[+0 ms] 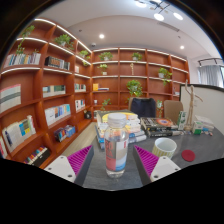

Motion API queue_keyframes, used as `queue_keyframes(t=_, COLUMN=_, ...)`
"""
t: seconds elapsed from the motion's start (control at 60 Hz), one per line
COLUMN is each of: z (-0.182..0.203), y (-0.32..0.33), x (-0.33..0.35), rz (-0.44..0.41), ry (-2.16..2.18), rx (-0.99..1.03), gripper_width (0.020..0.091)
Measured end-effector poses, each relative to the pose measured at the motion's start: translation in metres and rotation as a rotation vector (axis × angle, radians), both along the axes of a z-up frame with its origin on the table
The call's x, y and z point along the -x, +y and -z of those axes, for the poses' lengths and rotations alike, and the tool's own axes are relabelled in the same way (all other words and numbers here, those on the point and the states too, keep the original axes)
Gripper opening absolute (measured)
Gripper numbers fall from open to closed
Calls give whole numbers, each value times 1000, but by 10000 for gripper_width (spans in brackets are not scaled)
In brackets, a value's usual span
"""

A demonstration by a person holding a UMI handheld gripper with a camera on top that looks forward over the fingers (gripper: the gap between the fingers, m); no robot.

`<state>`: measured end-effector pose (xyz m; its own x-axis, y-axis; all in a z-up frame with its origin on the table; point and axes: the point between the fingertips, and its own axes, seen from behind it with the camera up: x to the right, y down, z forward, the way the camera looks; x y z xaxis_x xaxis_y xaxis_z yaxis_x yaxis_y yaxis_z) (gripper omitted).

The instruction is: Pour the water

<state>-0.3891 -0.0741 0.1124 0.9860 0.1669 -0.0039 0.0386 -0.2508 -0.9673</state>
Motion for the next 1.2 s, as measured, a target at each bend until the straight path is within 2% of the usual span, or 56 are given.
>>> queue_keyframes(t=0.1, z=6, y=4, x=-1, rz=4, ry=-9, rx=16, gripper_width=840)
queue_keyframes(t=0.183, z=18, y=35, x=21, rz=12, ry=-2, rx=19, gripper_width=826)
queue_keyframes(t=0.267, z=19, y=48, x=21, rz=31, ry=14, rx=-7, gripper_width=708)
queue_keyframes(t=0.317, z=19, y=55, x=16, rz=50, ry=28, rx=-16, gripper_width=576)
queue_keyframes(t=0.333, z=19, y=56, x=16, rz=54, ry=37, rx=-18, gripper_width=496)
queue_keyframes(t=0.367, z=18, y=59, x=17, rz=47, ry=59, rx=-23, gripper_width=495)
queue_keyframes(t=0.567, z=18, y=68, x=12, rz=71, ry=123, rx=7, gripper_width=367)
queue_keyframes(t=0.767, z=18, y=69, x=0, rz=130, ry=261, rx=56, gripper_width=354)
queue_keyframes(t=0.917, z=14, y=77, x=0, rz=131, ry=544, rx=157, gripper_width=344)
queue_keyframes(t=1.033, z=-10, y=86, x=4, rz=152, ry=853, rx=176, gripper_width=343)
queue_keyframes(t=1.2, z=-46, y=97, x=-21, rz=243, ry=1279, rx=160, gripper_width=345)
